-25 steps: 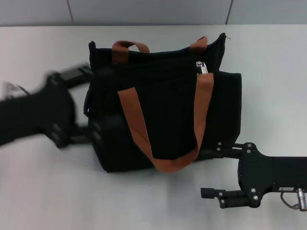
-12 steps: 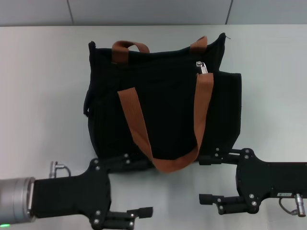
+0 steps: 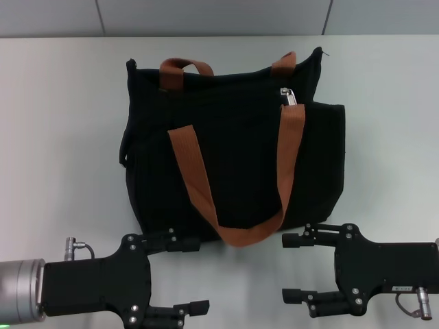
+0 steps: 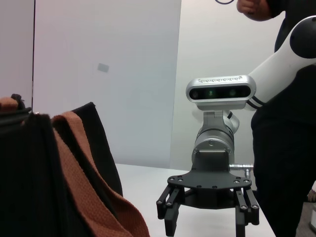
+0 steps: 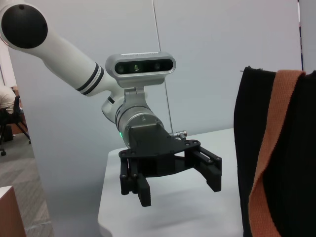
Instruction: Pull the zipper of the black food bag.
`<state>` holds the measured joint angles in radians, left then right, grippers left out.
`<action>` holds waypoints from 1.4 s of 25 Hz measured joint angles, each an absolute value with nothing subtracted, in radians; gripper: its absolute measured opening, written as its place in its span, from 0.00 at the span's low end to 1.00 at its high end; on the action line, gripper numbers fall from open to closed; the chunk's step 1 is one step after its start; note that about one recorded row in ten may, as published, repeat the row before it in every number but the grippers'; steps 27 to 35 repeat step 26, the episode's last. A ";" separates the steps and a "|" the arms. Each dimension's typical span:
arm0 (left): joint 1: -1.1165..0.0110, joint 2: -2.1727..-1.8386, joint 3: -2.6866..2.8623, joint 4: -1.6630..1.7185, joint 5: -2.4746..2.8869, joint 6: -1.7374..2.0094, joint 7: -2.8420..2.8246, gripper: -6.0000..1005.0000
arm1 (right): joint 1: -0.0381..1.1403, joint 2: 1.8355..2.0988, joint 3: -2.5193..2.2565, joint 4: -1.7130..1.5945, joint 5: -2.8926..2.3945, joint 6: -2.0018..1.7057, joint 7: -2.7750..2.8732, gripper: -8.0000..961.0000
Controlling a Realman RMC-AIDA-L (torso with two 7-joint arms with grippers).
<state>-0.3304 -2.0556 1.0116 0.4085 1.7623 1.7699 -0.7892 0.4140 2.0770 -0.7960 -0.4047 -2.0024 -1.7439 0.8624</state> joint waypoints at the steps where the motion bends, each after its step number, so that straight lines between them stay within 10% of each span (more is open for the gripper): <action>1: -0.330 -2.056 1.012 0.409 1.763 1.770 -0.790 0.82 | 0.413 2.077 -0.796 -0.404 -2.002 -1.744 0.862 0.80; 35: -0.328 -2.047 1.011 0.411 1.762 1.778 -0.813 0.82 | 0.411 2.077 -0.789 -0.402 -2.002 -1.750 0.860 0.80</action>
